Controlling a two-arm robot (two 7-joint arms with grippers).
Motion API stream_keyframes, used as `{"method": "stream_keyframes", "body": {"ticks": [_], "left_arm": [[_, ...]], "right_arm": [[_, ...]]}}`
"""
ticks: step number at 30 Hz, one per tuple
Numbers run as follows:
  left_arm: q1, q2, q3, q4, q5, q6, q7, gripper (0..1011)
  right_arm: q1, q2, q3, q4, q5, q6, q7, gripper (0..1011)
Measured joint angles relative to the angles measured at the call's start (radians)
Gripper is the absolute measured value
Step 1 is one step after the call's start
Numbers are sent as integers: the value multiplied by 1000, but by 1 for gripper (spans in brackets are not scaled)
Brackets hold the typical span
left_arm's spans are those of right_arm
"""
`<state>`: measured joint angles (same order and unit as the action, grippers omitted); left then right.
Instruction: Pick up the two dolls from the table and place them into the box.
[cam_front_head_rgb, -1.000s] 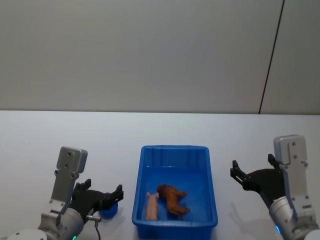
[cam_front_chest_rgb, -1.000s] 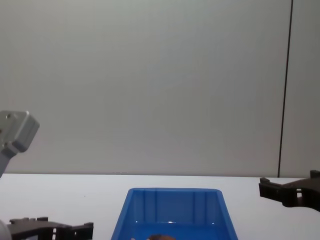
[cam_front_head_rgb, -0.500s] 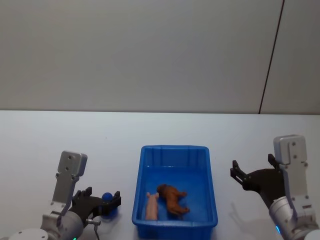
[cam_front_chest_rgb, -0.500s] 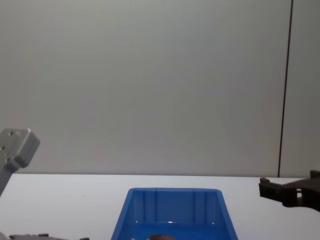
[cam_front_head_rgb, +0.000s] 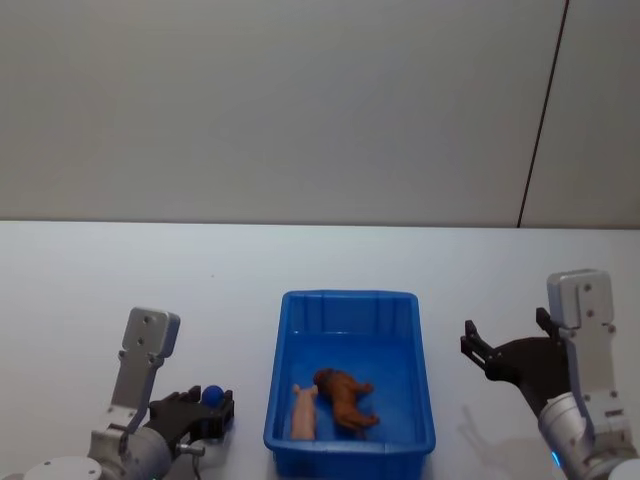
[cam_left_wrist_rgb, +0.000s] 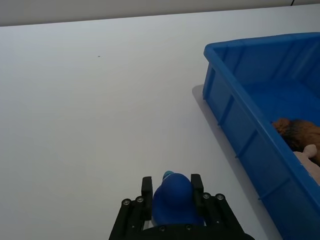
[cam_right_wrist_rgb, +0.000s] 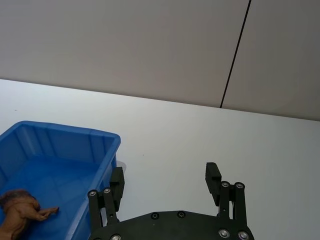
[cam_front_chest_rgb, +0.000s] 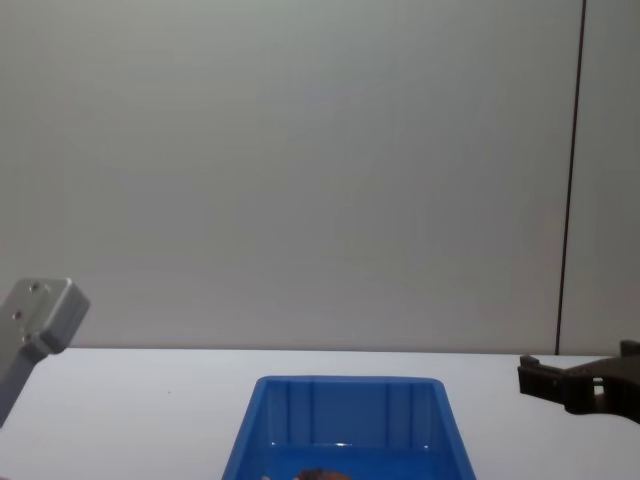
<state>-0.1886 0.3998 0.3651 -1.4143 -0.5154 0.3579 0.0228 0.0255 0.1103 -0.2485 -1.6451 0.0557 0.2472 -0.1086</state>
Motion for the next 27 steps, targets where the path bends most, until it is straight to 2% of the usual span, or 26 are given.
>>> {"method": "stream_keyframes", "body": {"ticks": [5, 19, 27], "left_arm": [[-1, -3, 1, 1, 4, 3, -2, 367], [2, 1, 1, -72, 53, -9, -17, 265], [-14, 5, -1, -130, 101, -33, -81, 223]], "right_arm": [[0, 0, 0, 0, 0, 0, 0, 1001], [0, 0, 0, 0, 0, 0, 0, 1001], [0, 0, 0, 0, 0, 0, 0, 1001]]}}
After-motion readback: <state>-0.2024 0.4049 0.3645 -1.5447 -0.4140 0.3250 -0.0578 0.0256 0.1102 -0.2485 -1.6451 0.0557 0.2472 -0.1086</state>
